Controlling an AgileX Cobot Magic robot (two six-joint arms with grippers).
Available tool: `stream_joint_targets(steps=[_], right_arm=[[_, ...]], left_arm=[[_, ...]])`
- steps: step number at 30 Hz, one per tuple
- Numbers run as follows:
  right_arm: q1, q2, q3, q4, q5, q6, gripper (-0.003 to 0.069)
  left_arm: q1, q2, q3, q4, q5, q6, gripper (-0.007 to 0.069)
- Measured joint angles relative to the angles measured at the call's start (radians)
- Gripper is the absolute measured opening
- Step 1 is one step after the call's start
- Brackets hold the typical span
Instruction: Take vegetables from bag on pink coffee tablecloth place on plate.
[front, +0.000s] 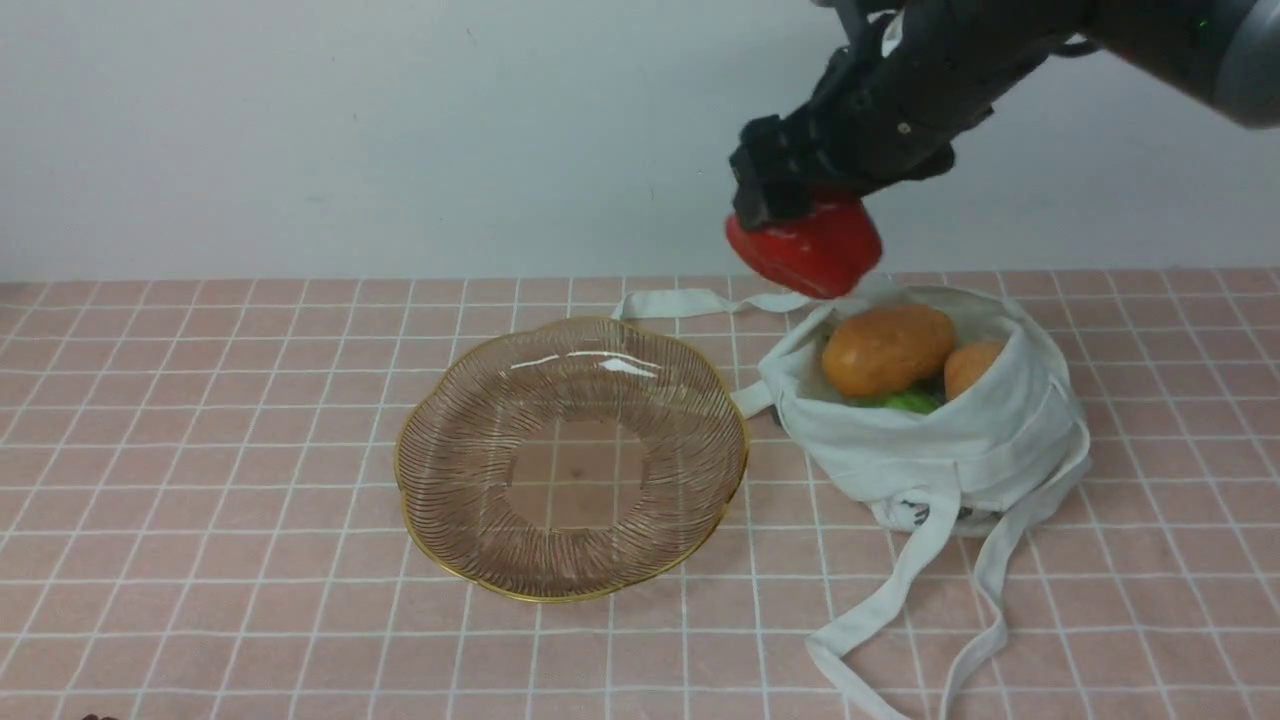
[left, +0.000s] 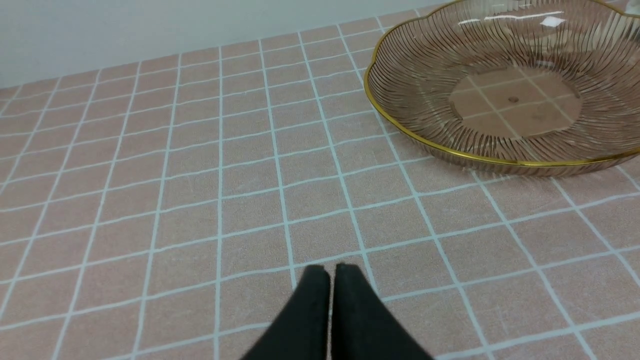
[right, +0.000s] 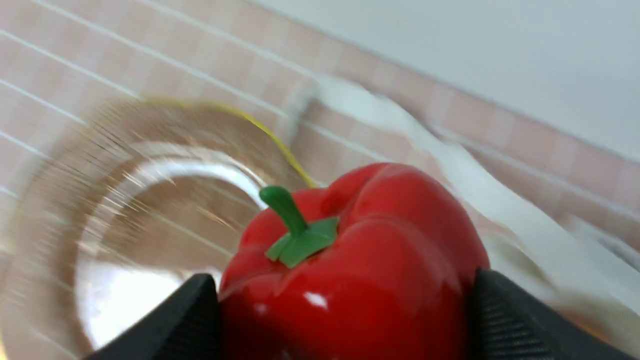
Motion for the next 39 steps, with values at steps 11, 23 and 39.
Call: stream_joint_targets(steps=[11,23,39], right_arm=[[0.130,0.242,0.000,0.098,-0.185,-0.134,0.0583],[0.167,0.263,-0.011,0.021,-0.146,-0.162,0.0657],[0.160,0.041,-0.431,-0.057,0.295,-0.081,0.0512]], left_arm=[[0.000,0.000,0.000,0.000,0.000,0.000,-0.0005],[0.000,0.000,0.000,0.000,0.000,0.000,-0.0005],[0.000,0.000,0.000,0.000,0.001,0.000,-0.0005]])
